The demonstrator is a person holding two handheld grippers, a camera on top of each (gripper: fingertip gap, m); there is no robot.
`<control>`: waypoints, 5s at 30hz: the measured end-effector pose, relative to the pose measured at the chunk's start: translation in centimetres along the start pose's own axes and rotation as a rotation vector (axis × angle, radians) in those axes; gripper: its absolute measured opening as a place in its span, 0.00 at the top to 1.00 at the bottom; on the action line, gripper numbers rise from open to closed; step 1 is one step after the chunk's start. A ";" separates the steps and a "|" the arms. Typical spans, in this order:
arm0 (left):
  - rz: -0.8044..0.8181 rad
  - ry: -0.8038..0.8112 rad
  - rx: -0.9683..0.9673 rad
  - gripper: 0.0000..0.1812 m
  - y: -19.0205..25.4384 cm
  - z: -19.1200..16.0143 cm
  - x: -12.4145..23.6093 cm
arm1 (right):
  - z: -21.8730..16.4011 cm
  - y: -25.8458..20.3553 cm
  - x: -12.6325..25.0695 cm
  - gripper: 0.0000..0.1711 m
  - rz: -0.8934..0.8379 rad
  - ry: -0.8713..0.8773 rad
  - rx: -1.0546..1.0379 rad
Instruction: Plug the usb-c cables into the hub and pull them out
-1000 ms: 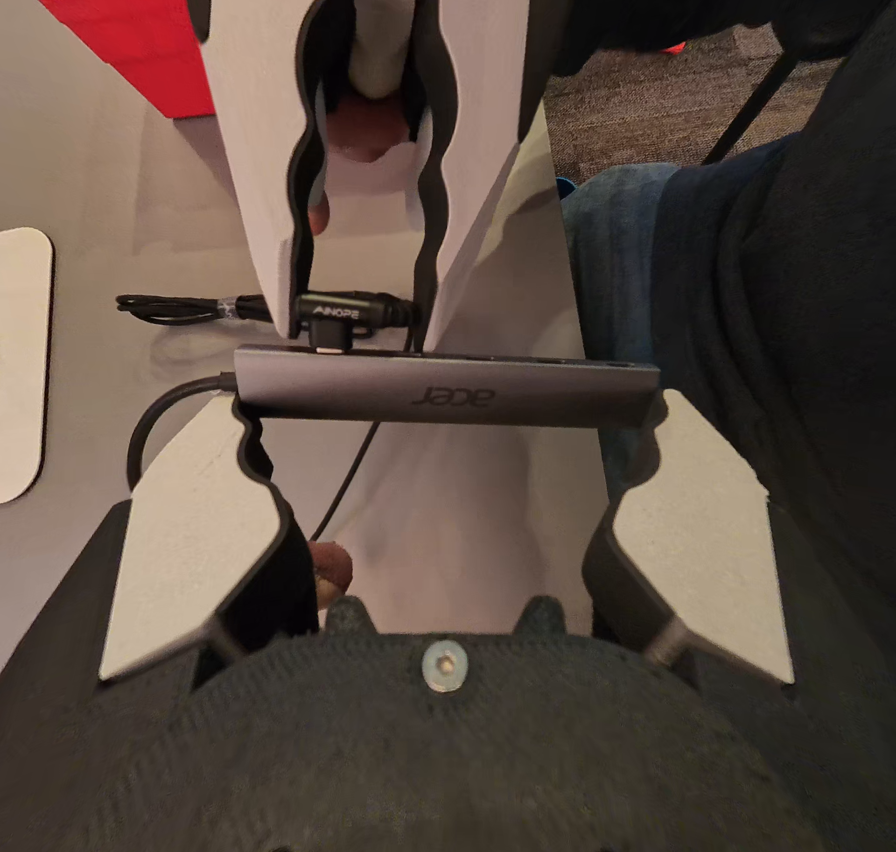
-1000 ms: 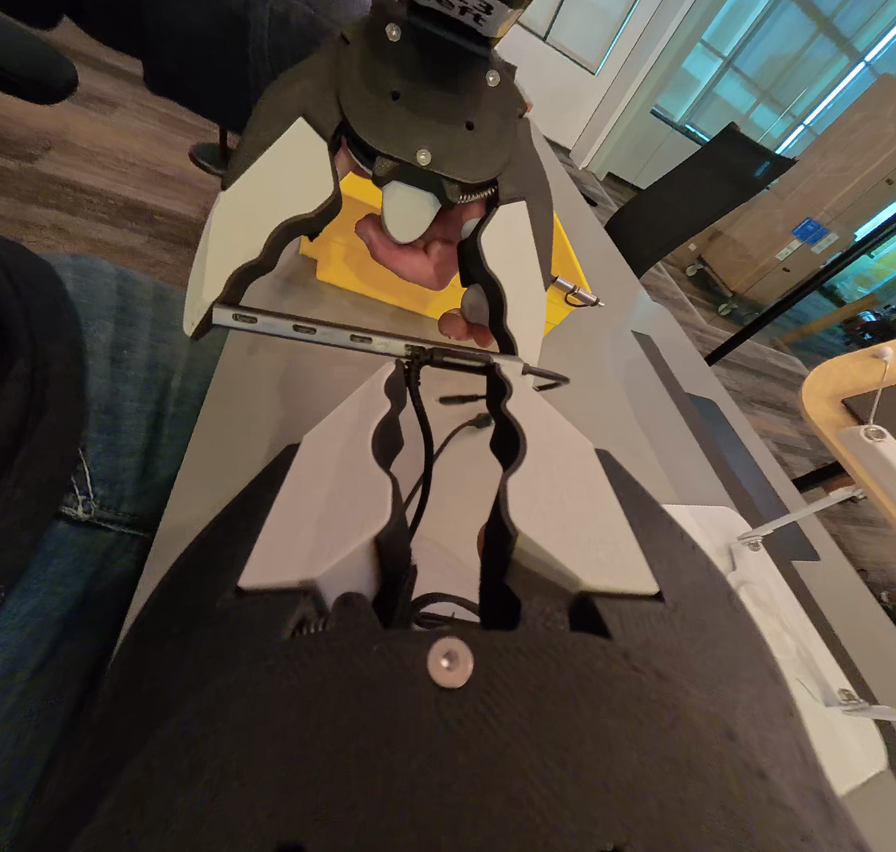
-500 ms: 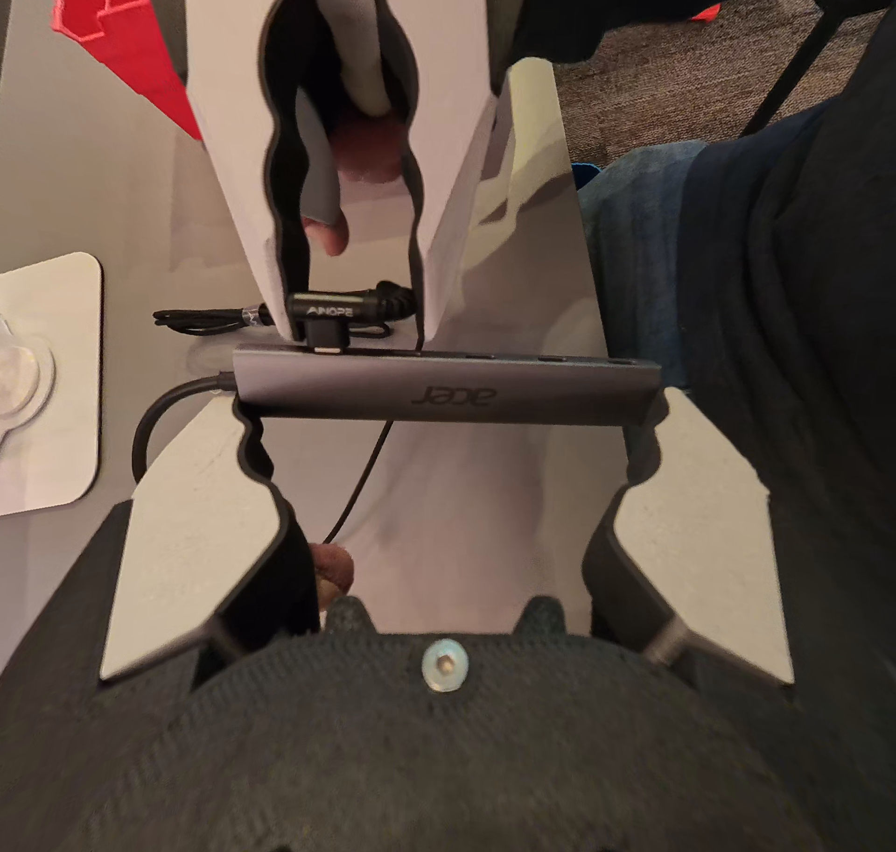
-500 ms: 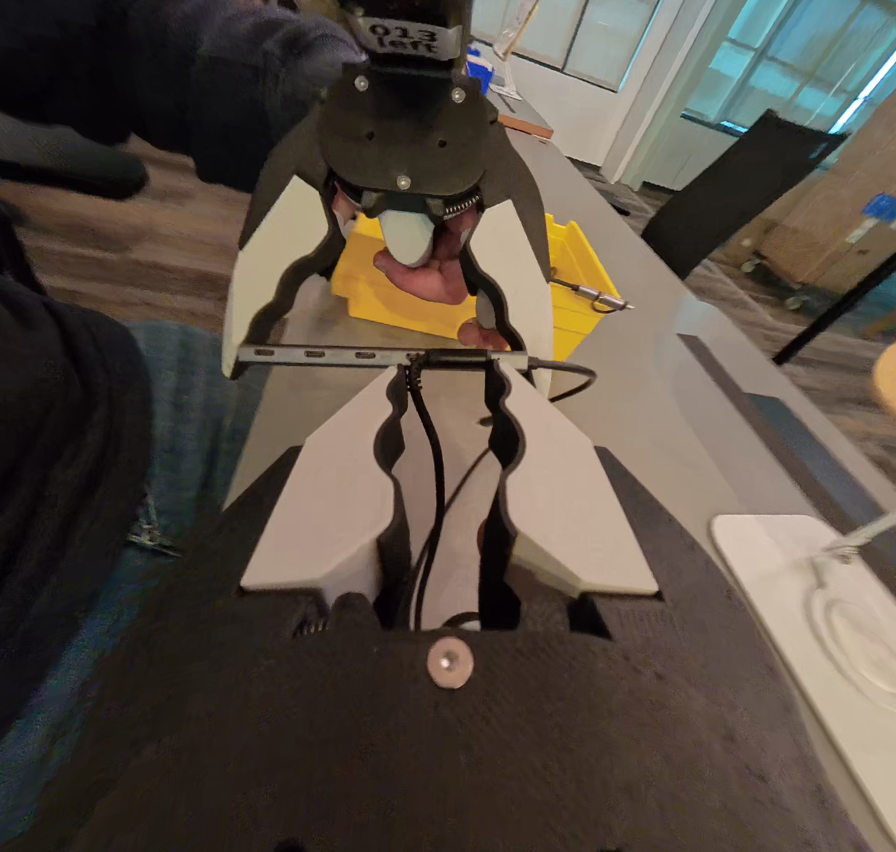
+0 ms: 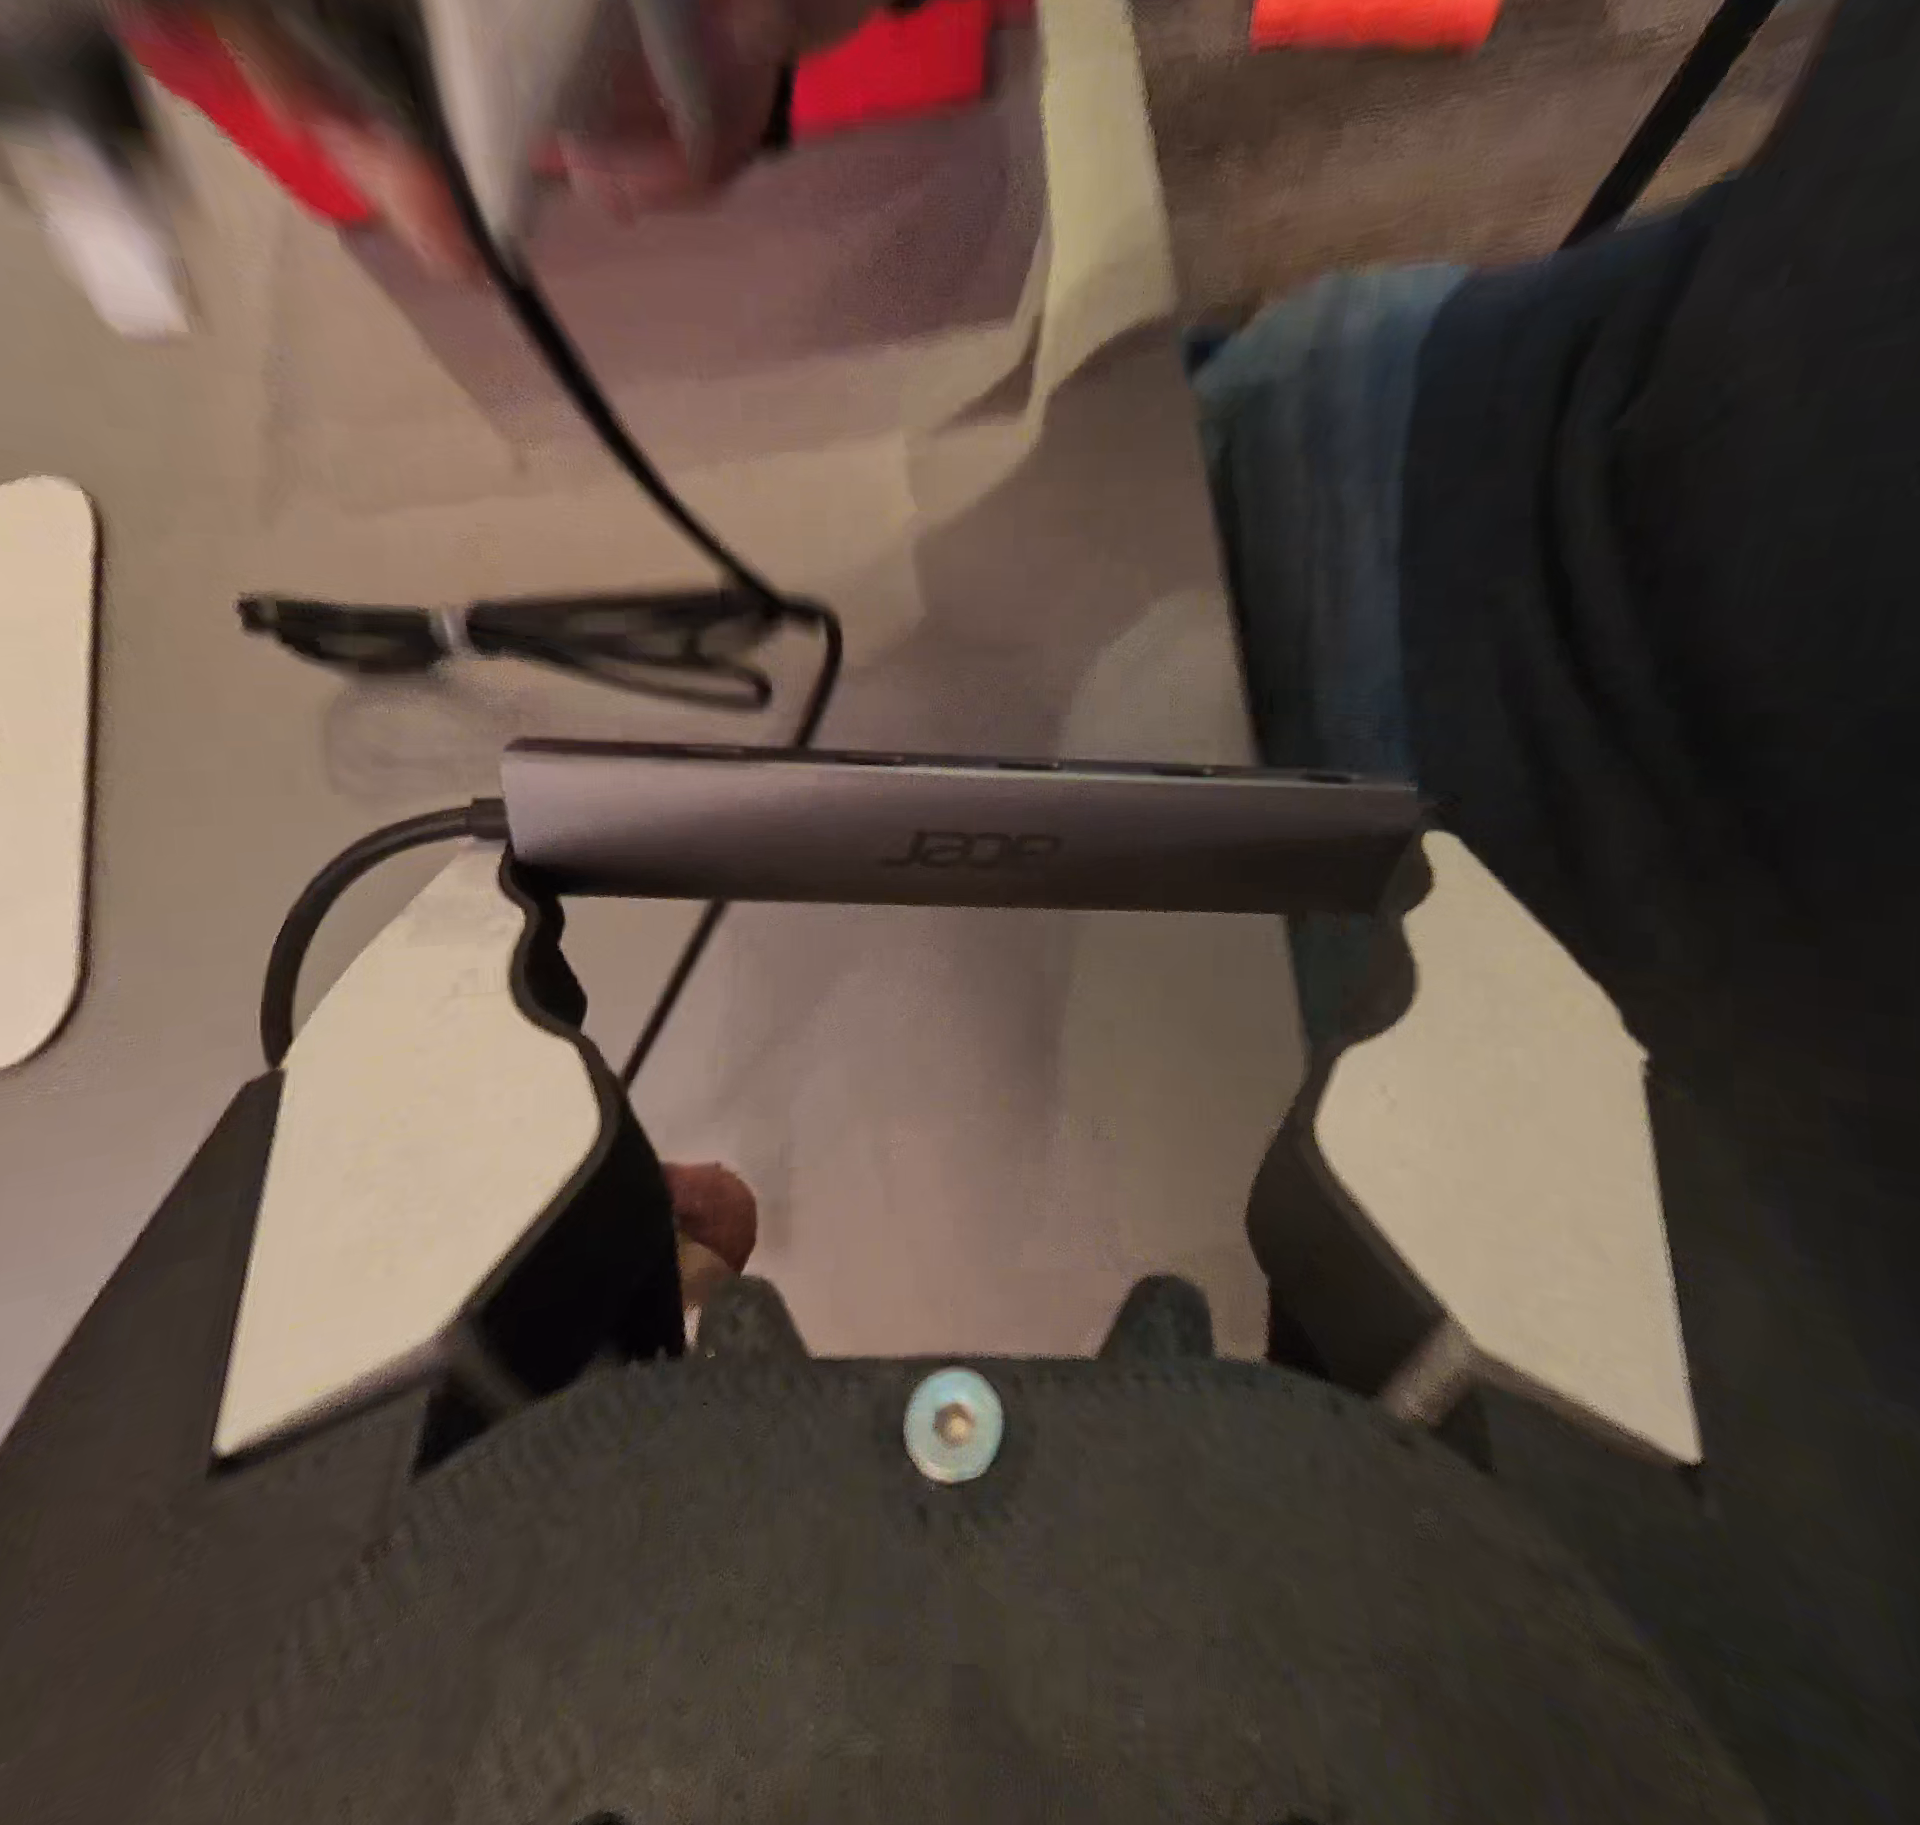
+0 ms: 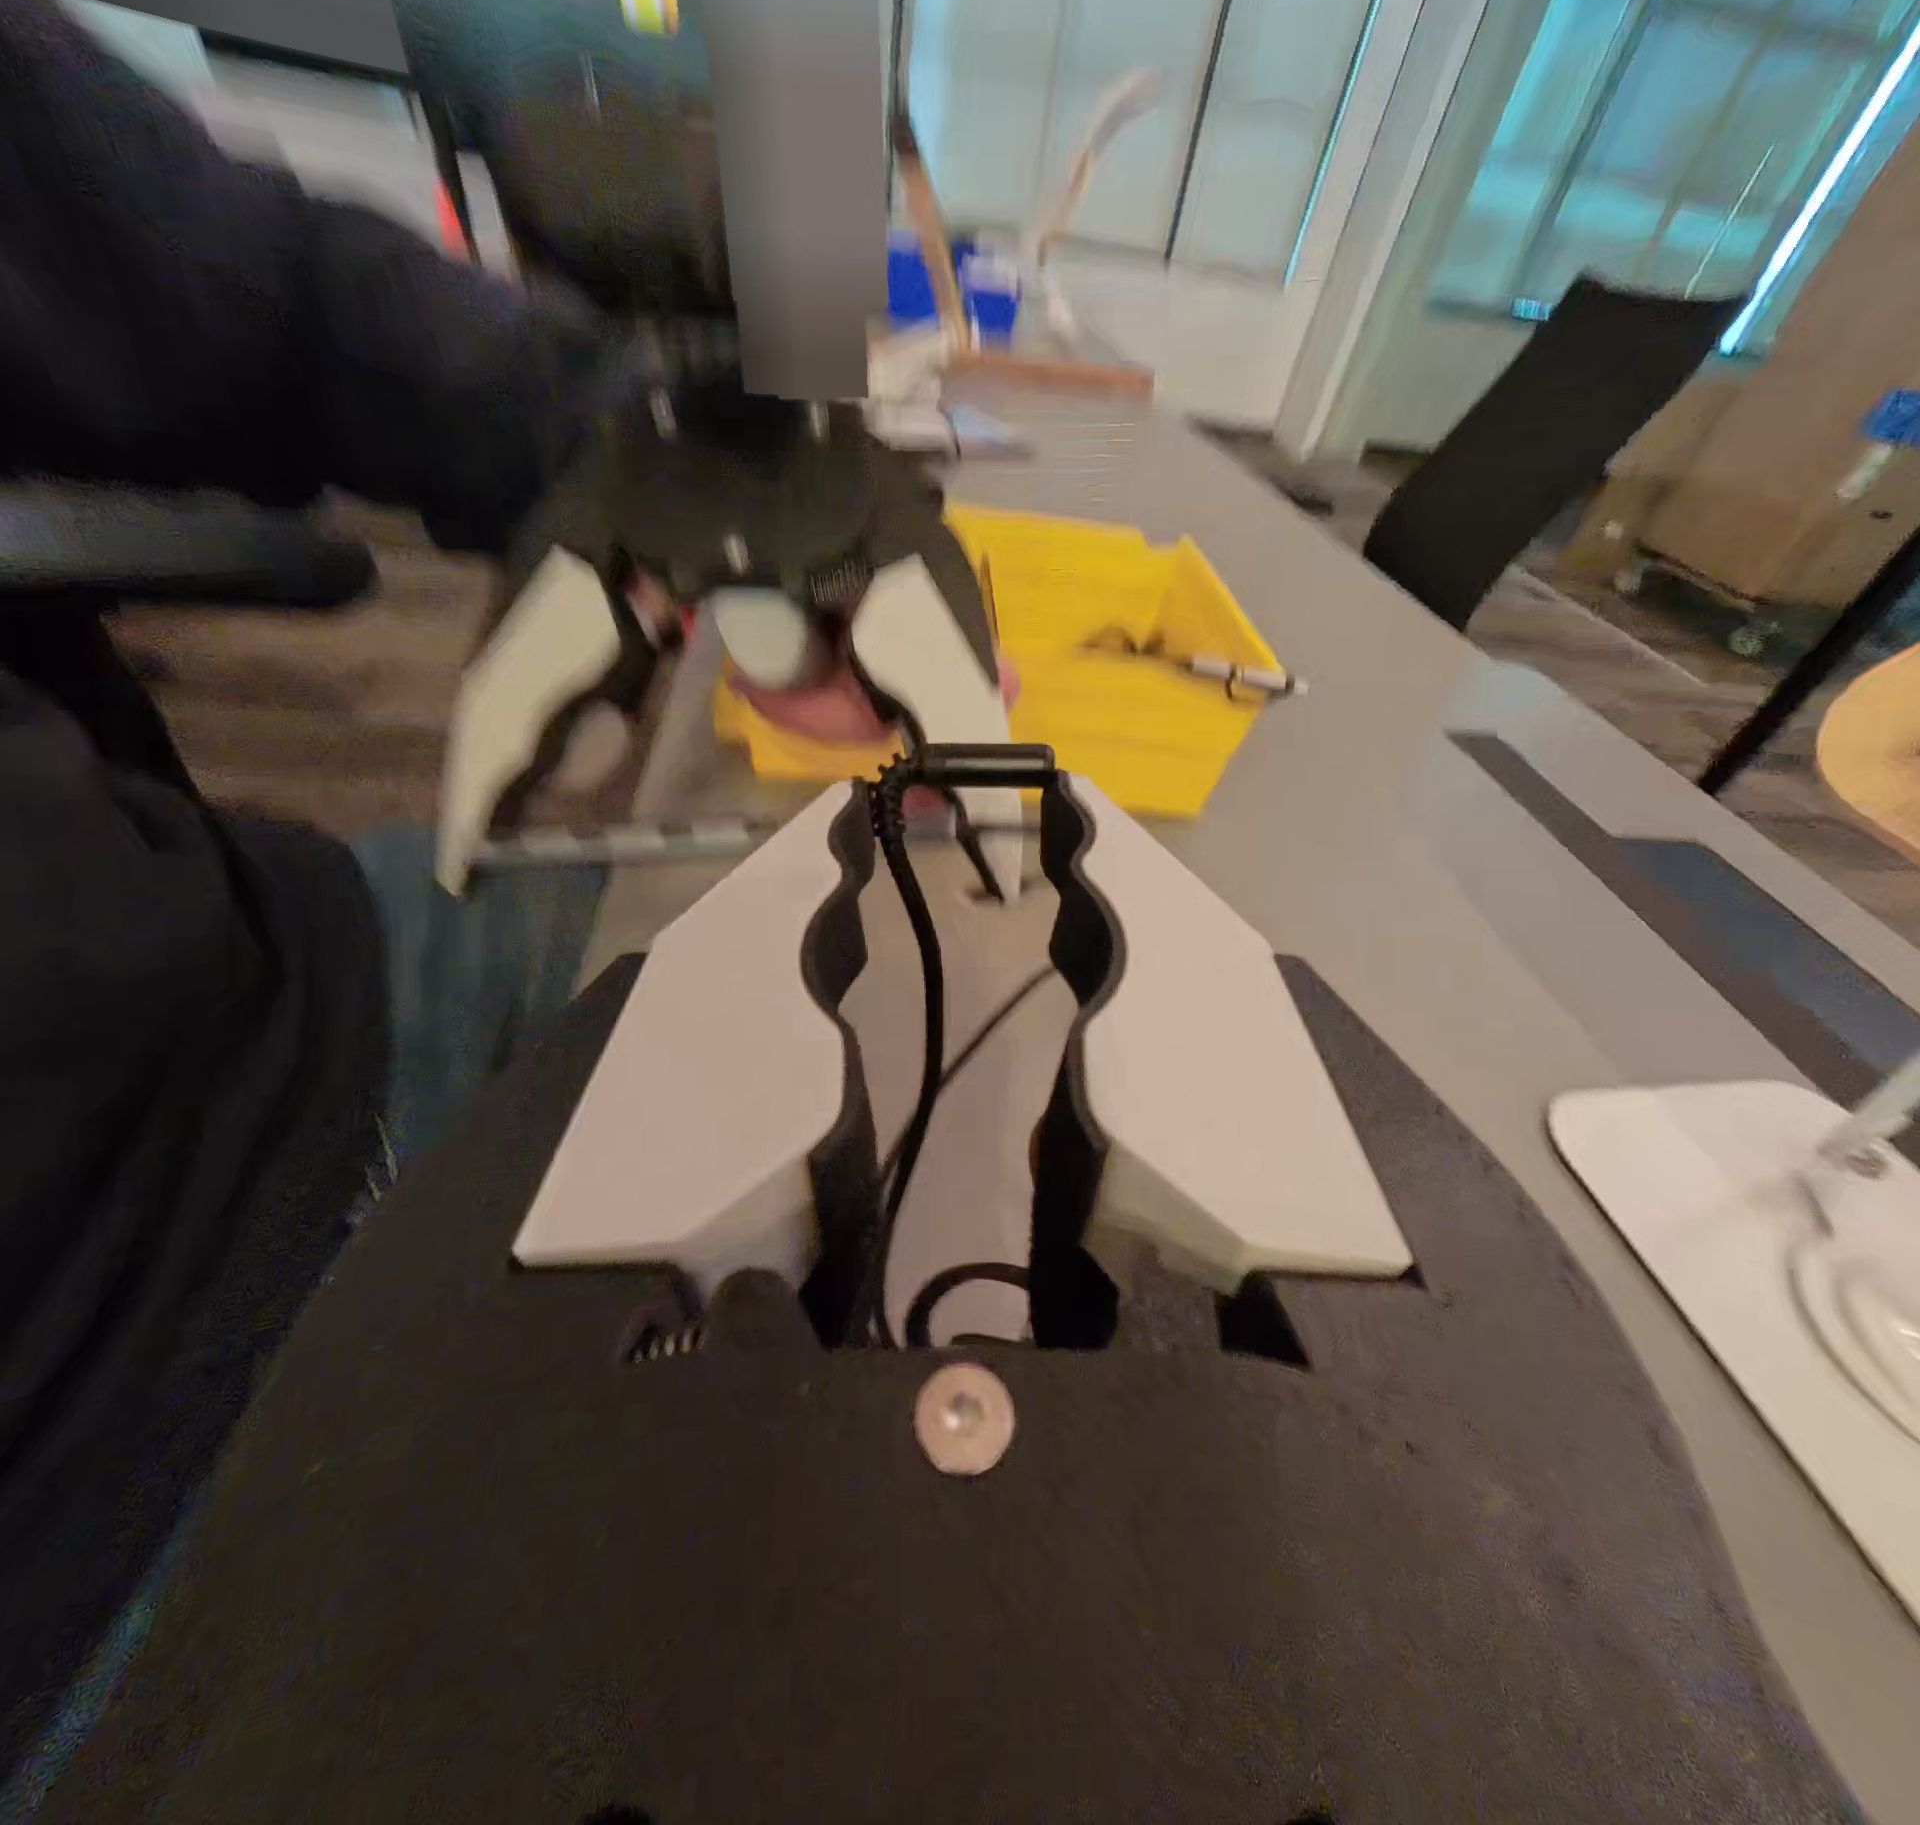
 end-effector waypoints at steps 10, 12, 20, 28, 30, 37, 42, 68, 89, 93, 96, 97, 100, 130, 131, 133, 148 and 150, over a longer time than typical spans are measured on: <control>0.089 -0.032 0.014 0.21 -1.4 0.6 0.6 | 0.6 -0.1 0.8 0.82 -0.058 -0.033 0.044; 0.117 -0.036 0.008 0.21 -1.5 0.5 0.6 | 0.9 0.1 1.1 0.82 -0.079 -0.049 0.049; 0.232 -0.021 0.080 0.21 -1.7 -0.4 3.1 | 2.0 1.4 3.7 0.82 -0.190 -0.149 0.043; 0.287 -0.009 0.122 0.21 -0.8 -1.8 4.2 | 5.7 2.7 6.2 0.82 -0.279 -0.116 0.064; 0.292 0.001 0.123 0.21 -0.6 -1.8 4.2 | 7.0 3.3 7.0 0.82 -0.316 -0.094 0.061; 0.302 0.040 0.147 0.21 -0.3 -2.1 4.1 | 12.6 4.8 9.6 0.82 -0.428 -0.054 0.108; 0.281 0.039 0.148 0.21 0.1 -2.3 3.4 | 18.4 5.0 12.9 0.82 -0.519 -0.007 0.174; 0.187 0.008 0.166 0.21 1.2 -3.1 -0.1 | 9.7 0.1 27.8 0.82 -0.981 -0.282 0.083; 0.170 -0.012 0.164 0.21 1.6 -3.3 -0.7 | -10.3 0.1 30.4 0.81 -1.113 -1.026 -0.096; 0.167 -0.016 0.164 0.21 1.6 -3.3 -0.8 | -13.0 -0.2 30.2 0.81 -1.076 -1.214 -0.075; 0.165 -0.018 0.165 0.21 1.6 -3.4 -0.9 | -15.3 -0.4 30.1 0.81 -0.997 -1.344 -0.163; 0.164 -0.020 0.164 0.21 1.6 -3.4 -1.0 | -15.4 -0.2 30.0 0.80 -0.991 -1.325 -0.184; 0.163 -0.021 0.165 0.21 1.7 -3.4 -1.0 | -14.4 0.2 29.5 0.77 -0.970 -1.199 -0.272; 0.140 -0.023 0.161 0.21 2.0 -3.7 -1.6 | -6.5 0.1 24.2 1.00 -0.896 -0.513 -0.435; 0.141 -0.023 0.163 0.21 2.0 -3.8 -1.5 | -6.3 -0.3 24.8 1.00 -0.943 -0.504 -0.433; 0.140 -0.022 0.163 0.21 2.0 -3.8 -1.5 | -6.5 -1.2 26.2 0.99 -1.037 -0.487 -0.451; 0.145 -0.032 0.146 0.20 2.2 -3.6 -1.4 | -13.7 -2.4 29.4 0.98 -1.207 -0.989 -0.470; 0.146 -0.035 0.145 0.21 2.1 -3.7 -1.4 | -14.3 -2.2 29.2 0.98 -1.138 -1.064 -0.510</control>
Point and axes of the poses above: each gripper's, where its closed fingertips meet, x back along the fingers, z out of its top, y = z × x across the jaws, the point moved 6 cm from there along x, back along the fingers, and after that the axes turned 1 degree about -y, right-handed, at the moved point
